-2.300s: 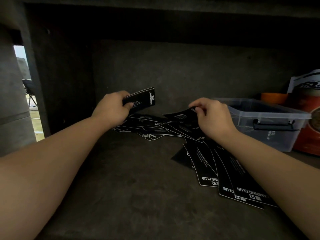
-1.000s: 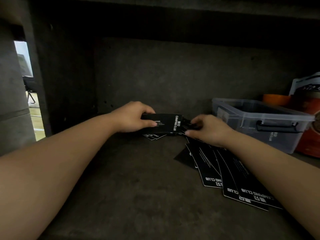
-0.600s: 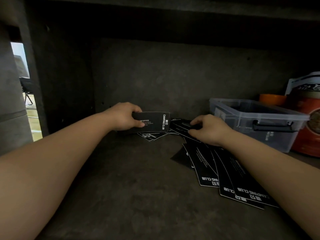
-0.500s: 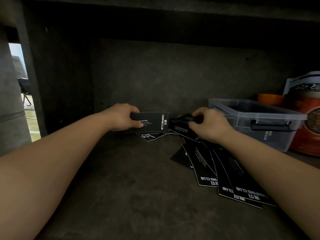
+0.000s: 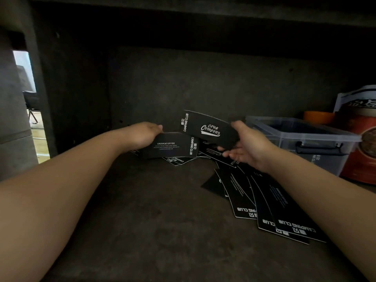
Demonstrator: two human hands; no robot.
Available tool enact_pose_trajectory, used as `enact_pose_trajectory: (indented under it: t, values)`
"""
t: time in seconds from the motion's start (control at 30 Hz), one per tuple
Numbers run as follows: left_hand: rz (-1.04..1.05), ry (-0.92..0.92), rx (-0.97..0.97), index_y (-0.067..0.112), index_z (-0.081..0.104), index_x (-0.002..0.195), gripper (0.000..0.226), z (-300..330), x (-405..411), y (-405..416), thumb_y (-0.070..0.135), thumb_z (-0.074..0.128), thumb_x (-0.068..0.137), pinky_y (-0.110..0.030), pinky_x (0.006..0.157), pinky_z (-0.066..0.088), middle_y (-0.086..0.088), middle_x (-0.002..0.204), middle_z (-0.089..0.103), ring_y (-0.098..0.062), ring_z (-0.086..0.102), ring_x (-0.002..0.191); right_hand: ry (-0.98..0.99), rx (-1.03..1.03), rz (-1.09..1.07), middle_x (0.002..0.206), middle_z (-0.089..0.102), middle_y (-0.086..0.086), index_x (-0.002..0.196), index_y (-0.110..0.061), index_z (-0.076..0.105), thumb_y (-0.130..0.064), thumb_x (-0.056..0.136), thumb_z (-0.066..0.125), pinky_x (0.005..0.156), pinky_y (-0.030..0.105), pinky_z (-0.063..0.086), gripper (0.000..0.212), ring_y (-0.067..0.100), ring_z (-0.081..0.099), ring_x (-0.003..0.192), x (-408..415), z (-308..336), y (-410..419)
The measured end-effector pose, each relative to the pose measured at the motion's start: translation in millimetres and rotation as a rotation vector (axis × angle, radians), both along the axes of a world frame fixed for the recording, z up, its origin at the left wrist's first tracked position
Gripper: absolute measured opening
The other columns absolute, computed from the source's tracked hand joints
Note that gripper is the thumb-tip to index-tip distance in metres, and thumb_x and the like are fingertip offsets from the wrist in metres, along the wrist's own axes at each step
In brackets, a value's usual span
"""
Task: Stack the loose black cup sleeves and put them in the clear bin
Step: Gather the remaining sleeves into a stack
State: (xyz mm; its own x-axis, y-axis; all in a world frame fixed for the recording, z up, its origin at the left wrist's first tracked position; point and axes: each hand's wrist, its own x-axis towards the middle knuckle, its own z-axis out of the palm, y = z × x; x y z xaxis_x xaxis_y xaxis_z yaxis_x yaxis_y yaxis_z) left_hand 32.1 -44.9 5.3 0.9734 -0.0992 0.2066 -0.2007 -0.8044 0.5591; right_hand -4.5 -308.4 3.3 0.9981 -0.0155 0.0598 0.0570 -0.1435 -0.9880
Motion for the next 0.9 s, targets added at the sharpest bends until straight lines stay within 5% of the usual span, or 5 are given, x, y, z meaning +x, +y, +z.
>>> enact_pose_trajectory:
  t: [0.13,0.27,0.4,0.53,0.9]
  values:
    - [-0.006,0.019,-0.027,0.022,0.064,0.126,0.052,-1,-5,-3,0.053,0.029,0.102,-0.028,0.106,0.033,0.001,0.133,0.060,-0.020,0.053,0.124,-0.129,-0.480,-0.074,0.081,0.066,0.009,0.086,-0.010,0.066,-0.021,0.099,0.049,0.048,0.015,0.047,0.024,0.012,0.058,0.059,16,-15,-8]
    - [-0.039,0.030,0.015,0.027,0.064,0.124,0.053,0,-8,-3,0.063,0.039,0.094,-0.035,0.106,0.039,0.006,0.126,0.063,-0.015,0.056,0.116,-0.178,-0.539,-0.017,0.080,0.067,0.004,0.093,-0.015,0.071,-0.026,0.095,0.058,0.060,0.016,0.052,0.017,0.011,0.063,0.062,14,-17,-4]
    - [-0.090,0.024,0.103,0.029,0.065,0.106,0.036,1,-10,-1,0.056,0.065,0.083,-0.028,0.080,0.048,0.009,0.101,0.067,-0.008,0.062,0.095,-0.150,-0.716,0.159,0.094,0.069,0.000,0.103,-0.027,0.066,-0.028,0.077,0.079,0.082,0.026,0.052,0.028,0.010,0.066,0.086,10,-18,2]
    - [-0.094,-0.018,0.236,0.029,0.062,0.103,0.031,0,-7,0,0.031,0.080,0.078,-0.032,0.089,0.050,0.007,0.102,0.067,-0.011,0.063,0.095,-0.219,-0.864,0.149,0.104,0.064,-0.007,0.111,-0.034,0.063,-0.025,0.074,0.081,0.092,0.026,0.047,0.041,0.005,0.060,0.094,6,-17,7]
    - [-0.158,-0.090,0.129,0.027,0.066,0.104,0.028,-2,-7,-7,0.029,0.079,0.080,-0.035,0.093,0.052,0.007,0.100,0.070,-0.011,0.066,0.094,-0.180,-1.052,0.226,0.129,0.059,-0.008,0.122,-0.026,0.064,-0.049,0.078,0.072,0.105,0.026,0.038,0.050,0.012,0.050,0.124,1,-14,12]
